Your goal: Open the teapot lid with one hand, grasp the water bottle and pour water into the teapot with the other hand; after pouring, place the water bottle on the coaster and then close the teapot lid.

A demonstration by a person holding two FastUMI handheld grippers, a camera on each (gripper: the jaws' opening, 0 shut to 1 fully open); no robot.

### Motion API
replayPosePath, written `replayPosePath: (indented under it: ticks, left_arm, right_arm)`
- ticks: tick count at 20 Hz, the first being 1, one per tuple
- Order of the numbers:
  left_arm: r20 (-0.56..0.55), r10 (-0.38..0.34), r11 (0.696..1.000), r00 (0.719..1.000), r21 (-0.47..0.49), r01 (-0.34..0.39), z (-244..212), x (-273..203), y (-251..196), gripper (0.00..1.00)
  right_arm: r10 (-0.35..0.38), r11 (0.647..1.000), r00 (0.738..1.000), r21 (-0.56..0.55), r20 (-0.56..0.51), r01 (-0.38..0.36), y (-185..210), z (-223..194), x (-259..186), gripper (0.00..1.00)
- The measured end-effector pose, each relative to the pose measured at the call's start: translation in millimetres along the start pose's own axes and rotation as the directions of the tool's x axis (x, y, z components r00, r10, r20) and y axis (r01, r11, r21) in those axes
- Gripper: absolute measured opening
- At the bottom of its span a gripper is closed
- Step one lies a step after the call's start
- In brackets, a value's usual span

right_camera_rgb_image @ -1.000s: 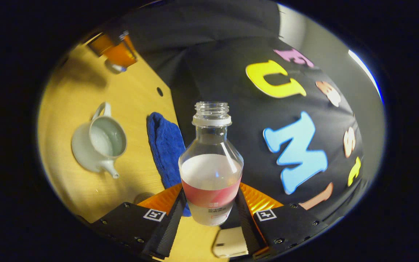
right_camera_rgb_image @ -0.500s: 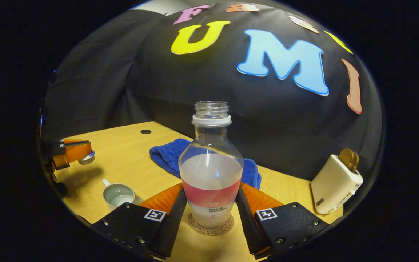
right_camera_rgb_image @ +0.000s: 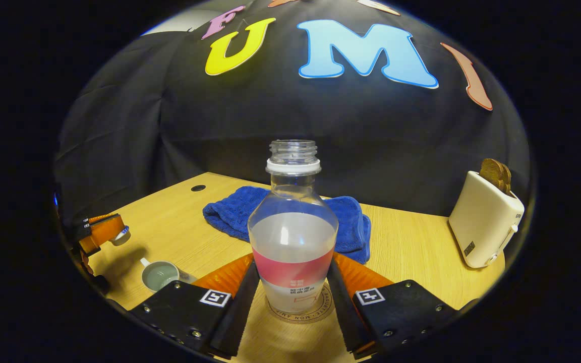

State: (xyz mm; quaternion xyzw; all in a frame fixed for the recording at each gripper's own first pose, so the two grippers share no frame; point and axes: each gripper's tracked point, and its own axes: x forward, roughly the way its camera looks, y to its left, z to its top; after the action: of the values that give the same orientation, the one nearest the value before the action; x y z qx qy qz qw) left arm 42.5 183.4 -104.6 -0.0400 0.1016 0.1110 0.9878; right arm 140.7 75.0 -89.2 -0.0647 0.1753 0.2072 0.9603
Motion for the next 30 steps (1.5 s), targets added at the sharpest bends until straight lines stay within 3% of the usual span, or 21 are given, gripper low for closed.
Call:
replayPosePath:
  ticks: [8, 11, 20, 30]
  left_arm:
    - [-0.003, -0.003, 1.000, 1.000, 0.002, 0.003, -1, 1, -2, 0.16]
    - [0.003, -0.015, 1.000, 1.000, 0.001, 0.015, 1, 1, -6, 0.15]
    - [0.072, -0.169, 0.985, 0.983, -0.017, 0.171, 26, -8, -58, 0.15]
    - [0.076, -0.307, 0.950, 0.949, 0.077, 0.302, 37, -11, -138, 0.16]
  right_arm:
    - [-0.005, 0.999, 1.000, 0.034, 0.003, 0.005, -2, 5, 0, 0.78]
    - [-0.023, 0.999, 0.999, 0.037, 0.023, 0.022, -9, 9, -5, 0.98]
    - [-0.035, 0.999, 0.992, 0.038, 0.118, 0.031, -12, 35, -57, 0.99]
    - [-0.014, 0.997, 0.982, 0.080, 0.190, -0.002, -13, 38, -140, 0.98]
